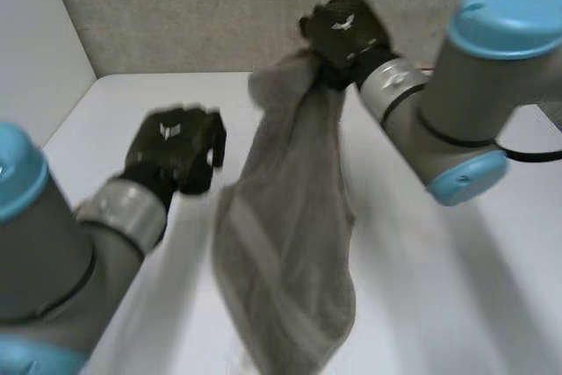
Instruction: Fold the towel.
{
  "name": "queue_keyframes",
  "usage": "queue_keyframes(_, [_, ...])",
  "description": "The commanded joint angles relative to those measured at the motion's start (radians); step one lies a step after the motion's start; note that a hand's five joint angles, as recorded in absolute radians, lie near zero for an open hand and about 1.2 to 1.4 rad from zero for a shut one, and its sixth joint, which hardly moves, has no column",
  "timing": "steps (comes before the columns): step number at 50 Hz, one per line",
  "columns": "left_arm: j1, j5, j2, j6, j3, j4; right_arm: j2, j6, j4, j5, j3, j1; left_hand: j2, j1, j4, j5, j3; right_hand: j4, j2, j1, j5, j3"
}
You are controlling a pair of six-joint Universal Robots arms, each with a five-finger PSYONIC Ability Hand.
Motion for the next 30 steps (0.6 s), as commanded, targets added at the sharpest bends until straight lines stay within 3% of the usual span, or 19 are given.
queue_keyframes(1, [-0.004, -0.001, -0.123, 0.002, 0.132, 0.091, -0.151, 0.017, 0.008, 0.009, 0.278, -0.055, -0.1, -0.081, -0.099, -0.097, -0.098, 0.209, 0.231, 0.461, 0.257, 0.219])
queue_keyframes(2, [-0.005, -0.001, -0.124, 0.002, 0.132, 0.091, -0.151, 0.017, 0.008, 0.009, 0.279, -0.055, -0.103, -0.084, -0.102, -0.1, -0.101, 0.209, 0.231, 0.461, 0.257, 0.219])
queue_keyframes(3, [-0.008, -0.001, -0.143, 0.002, 0.137, 0.108, -0.162, 0.016, 0.014, 0.005, 0.315, -0.061, -0.722, -0.703, -0.721, -0.719, -0.72, 0.209, 0.231, 0.461, 0.257, 0.219])
queue_keyframes(4, [-0.009, -0.003, -0.171, -0.001, 0.143, 0.12, -0.174, 0.016, 0.016, 0.003, 0.344, -0.061, -1.013, -0.994, -1.012, -1.01, -1.011, 0.209, 0.231, 0.461, 0.257, 0.219])
queue_keyframes(13, [-0.006, 0.02, -0.36, -0.142, 0.218, 0.162, -0.28, 0.014, 0.019, -0.029, 0.411, -0.061, -1.016, -0.997, -1.015, -1.013, -1.014, 0.209, 0.231, 0.461, 0.257, 0.219])
queue_keyframes(19, [-0.006, 0.181, -0.527, -0.194, 0.327, 0.142, -0.36, 0.014, 0.019, -0.041, 0.441, -0.064, -0.983, -0.965, -0.983, -0.981, -0.982, 0.209, 0.231, 0.461, 0.257, 0.219])
queue_keyframes(23, [-0.006, 0.212, -0.581, -0.203, 0.367, 0.128, -0.391, 0.017, 0.019, -0.038, 0.454, -0.064, -0.966, -0.947, -0.965, -0.963, -0.964, 0.209, 0.231, 0.461, 0.257, 0.219])
queue_keyframes(30, [-0.009, 0.22, -0.667, -0.255, 0.456, 0.076, -0.466, 0.02, 0.017, -0.035, 0.5, -0.071, -0.678, -0.659, -0.678, -0.675, -0.676, 0.209, 0.231, 0.461, 0.257, 0.219])
